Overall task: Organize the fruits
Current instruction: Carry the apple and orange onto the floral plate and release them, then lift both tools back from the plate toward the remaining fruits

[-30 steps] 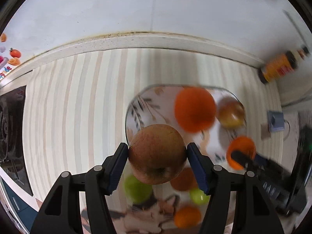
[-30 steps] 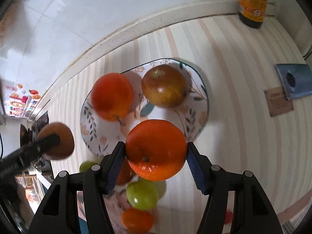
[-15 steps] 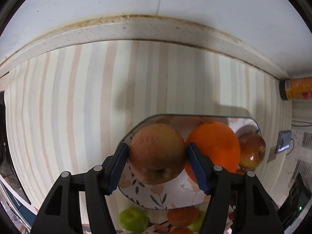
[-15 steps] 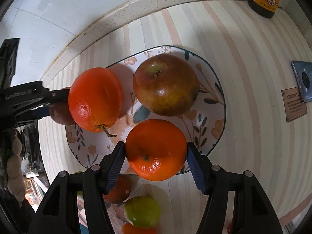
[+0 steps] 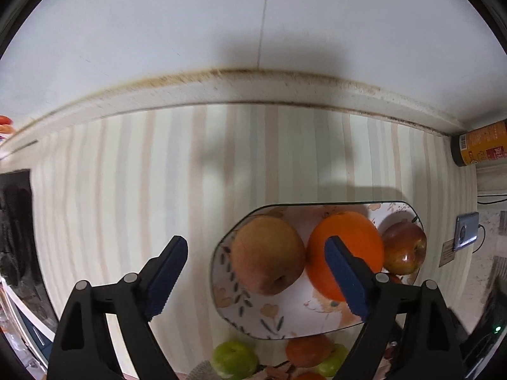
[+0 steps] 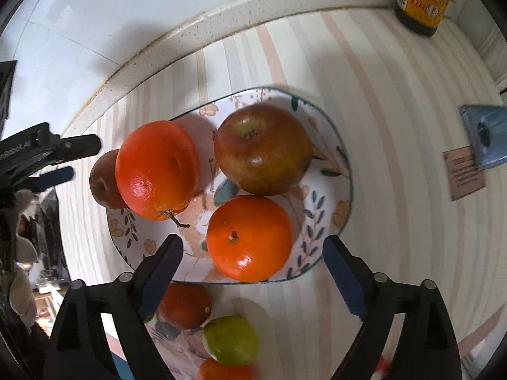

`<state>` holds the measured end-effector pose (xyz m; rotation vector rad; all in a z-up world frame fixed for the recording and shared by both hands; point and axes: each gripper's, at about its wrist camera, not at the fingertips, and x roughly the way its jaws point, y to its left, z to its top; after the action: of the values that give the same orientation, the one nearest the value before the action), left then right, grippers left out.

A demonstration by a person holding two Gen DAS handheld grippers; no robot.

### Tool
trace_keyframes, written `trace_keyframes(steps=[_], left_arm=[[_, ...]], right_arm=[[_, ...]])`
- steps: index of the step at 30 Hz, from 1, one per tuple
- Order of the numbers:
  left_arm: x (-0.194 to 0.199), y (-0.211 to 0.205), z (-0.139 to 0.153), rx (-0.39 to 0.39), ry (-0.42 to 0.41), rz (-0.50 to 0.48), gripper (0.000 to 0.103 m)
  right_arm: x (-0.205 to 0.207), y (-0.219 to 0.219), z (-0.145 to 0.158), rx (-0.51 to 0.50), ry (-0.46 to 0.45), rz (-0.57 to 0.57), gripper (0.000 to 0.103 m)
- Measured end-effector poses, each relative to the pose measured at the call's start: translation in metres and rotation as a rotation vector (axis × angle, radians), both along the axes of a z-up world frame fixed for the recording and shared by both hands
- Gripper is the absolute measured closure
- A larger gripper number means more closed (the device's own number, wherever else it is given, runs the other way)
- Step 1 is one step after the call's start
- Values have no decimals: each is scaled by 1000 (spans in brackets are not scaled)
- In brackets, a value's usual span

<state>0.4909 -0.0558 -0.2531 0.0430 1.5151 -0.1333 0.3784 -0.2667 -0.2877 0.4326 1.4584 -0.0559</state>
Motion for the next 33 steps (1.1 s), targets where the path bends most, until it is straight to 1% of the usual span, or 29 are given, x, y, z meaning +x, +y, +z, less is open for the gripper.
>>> trace_keyframes(steps=[4, 6, 11, 14, 15, 24, 29, 33], left_arm=[[-23, 16, 19, -2, -47, 41, 15], [-44, 22, 29, -7, -77, 59, 15], [-88, 27, 48, -15, -124, 65, 15], [-114, 25, 61, -3, -170, 50, 15], [-124, 26, 68, 4, -191, 44, 15], [-181, 27, 113, -2, -297, 10, 15], [-207, 24, 134, -16, -335, -4, 15], [-224, 22, 150, -28, -365, -10, 15]], right_arm=[[-7, 5, 22, -70, -25, 42, 9], [-12, 7, 33, -94, -42, 58, 9], [-30, 15, 64, -122, -95, 96, 9], [-45, 20, 80, -159, -126, 116, 9], [-51, 20, 87, -164, -136, 117, 9], [-97, 26, 143, -185, -226, 132, 9], [-123, 33, 173, -189, -276, 141, 9], [-139, 38, 192, -184, -311, 140, 9]])
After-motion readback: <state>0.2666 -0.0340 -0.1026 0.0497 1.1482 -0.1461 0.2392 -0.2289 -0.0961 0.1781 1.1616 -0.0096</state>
